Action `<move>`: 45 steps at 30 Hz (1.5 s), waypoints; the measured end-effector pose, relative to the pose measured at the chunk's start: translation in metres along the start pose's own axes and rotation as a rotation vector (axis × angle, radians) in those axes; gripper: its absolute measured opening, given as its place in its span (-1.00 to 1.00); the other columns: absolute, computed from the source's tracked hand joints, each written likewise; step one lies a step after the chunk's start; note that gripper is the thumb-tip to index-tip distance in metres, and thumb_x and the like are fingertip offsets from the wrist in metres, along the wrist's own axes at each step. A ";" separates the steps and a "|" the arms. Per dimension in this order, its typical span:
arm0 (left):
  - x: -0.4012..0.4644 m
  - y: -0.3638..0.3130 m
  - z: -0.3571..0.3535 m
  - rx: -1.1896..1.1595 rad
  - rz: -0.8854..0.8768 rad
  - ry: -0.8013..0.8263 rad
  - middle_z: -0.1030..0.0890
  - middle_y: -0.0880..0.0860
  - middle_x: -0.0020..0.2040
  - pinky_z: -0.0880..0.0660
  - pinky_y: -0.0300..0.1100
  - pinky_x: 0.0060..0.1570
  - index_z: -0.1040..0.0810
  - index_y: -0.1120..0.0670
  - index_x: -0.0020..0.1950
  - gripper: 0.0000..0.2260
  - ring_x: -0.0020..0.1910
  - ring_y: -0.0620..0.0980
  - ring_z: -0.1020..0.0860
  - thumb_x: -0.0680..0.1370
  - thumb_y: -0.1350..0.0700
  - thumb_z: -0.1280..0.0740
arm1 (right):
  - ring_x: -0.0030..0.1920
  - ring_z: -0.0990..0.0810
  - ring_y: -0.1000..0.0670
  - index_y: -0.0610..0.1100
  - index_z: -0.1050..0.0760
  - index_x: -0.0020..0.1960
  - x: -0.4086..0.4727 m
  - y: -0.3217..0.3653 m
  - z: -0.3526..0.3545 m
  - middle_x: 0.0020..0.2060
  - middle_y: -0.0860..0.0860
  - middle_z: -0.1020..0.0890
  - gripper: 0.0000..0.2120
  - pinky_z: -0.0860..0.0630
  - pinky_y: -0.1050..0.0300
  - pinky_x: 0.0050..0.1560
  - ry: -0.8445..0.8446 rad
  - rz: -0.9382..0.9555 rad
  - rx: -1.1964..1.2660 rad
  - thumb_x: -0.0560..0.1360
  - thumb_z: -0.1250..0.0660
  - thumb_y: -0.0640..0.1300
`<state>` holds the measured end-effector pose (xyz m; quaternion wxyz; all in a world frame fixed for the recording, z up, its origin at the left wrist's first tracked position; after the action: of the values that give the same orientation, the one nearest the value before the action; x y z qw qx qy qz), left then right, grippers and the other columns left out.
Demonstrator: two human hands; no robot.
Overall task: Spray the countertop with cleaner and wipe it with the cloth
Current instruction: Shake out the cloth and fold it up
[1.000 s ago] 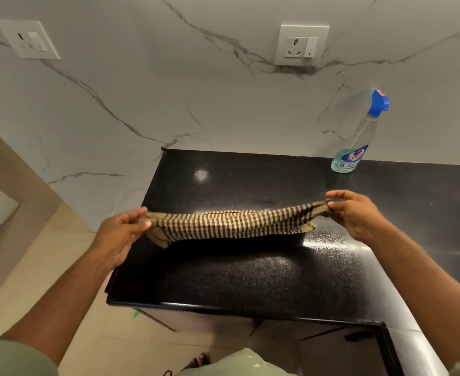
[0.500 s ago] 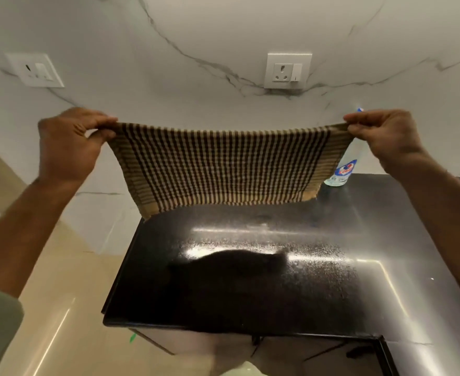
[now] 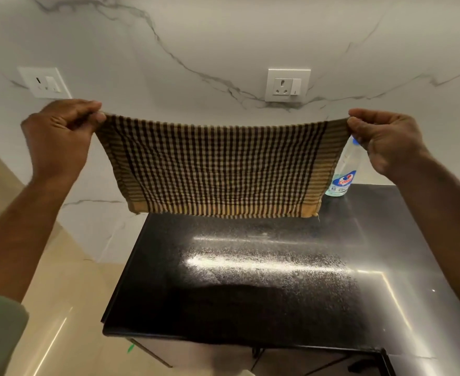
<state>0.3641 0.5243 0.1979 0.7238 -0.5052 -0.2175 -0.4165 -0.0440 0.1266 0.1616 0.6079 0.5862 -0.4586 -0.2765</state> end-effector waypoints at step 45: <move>-0.056 0.027 -0.073 -0.628 1.042 -0.005 -0.70 0.11 -0.14 -0.66 -0.06 -0.18 -0.63 0.13 -0.12 -0.88 -0.27 0.02 -0.68 0.49 0.14 -0.54 | -0.17 -0.67 -0.04 -0.16 -0.67 0.03 -0.012 -0.049 -0.014 -0.15 -0.07 -0.69 -0.88 -0.68 -0.02 0.02 -0.392 -0.126 -0.192 0.55 -0.41 -0.15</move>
<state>0.3469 0.4831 0.1133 0.6482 -0.7357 0.1898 -0.0506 -0.0265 0.1358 0.1134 0.5415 0.4883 -0.5021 -0.4650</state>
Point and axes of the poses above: each hand's wrist, its own x-axis towards the middle knuckle, its own z-axis out of the back of the hand, y = z × x, the point moved 8 cm from there along x, towards the middle knuckle
